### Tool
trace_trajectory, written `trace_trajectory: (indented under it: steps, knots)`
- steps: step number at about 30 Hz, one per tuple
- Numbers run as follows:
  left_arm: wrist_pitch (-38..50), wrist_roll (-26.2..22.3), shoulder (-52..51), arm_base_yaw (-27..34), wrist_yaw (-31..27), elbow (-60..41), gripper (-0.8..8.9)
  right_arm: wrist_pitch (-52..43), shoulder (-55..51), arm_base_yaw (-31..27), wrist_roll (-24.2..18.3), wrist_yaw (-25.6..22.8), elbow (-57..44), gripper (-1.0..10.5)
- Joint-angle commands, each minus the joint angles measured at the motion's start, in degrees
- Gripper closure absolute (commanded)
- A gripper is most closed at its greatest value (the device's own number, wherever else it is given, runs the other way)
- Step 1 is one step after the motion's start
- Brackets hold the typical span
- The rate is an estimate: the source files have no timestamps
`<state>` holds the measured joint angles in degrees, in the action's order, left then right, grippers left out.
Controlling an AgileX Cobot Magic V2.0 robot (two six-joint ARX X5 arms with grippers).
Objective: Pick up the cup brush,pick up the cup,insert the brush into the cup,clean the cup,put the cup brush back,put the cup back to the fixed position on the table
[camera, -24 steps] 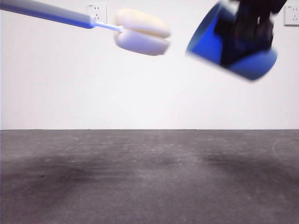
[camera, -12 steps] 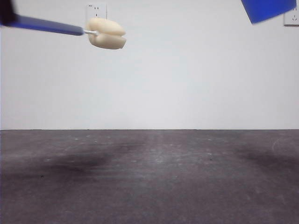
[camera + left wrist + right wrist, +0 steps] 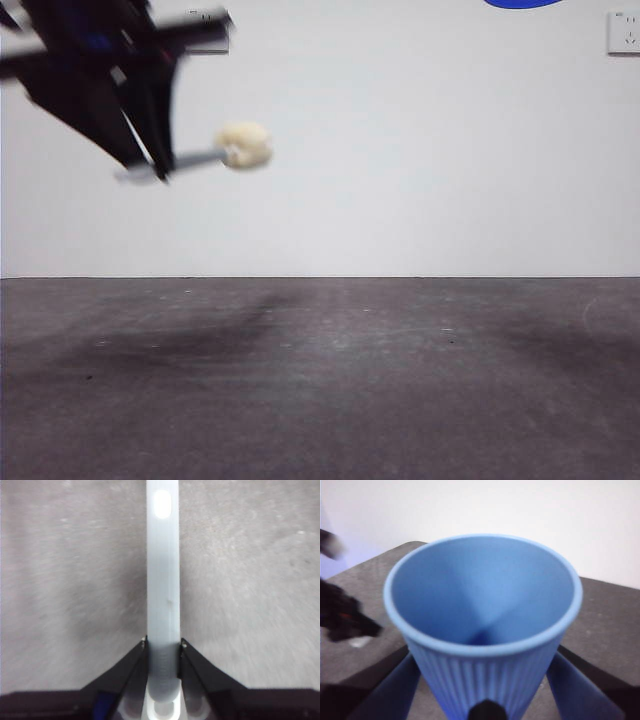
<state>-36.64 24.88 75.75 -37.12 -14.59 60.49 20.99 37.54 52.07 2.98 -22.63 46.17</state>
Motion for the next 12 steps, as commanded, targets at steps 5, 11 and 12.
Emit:
trace_trajectory:
  steps: [5,11,12]
  knots:
    - [7.5,2.1,13.7,0.7,0.1,-0.5,8.22,1.6,-0.1,0.1,2.1,0.1,0.2,9.6]
    - [12.8,2.3,22.0,1.4,0.5,-0.5,8.22,4.1,-0.1,0.1,3.3,0.1,0.2,9.6]
    - [13.4,2.5,23.1,1.7,0.8,-0.5,8.22,4.7,-0.1,0.1,3.8,0.1,0.2,9.6]
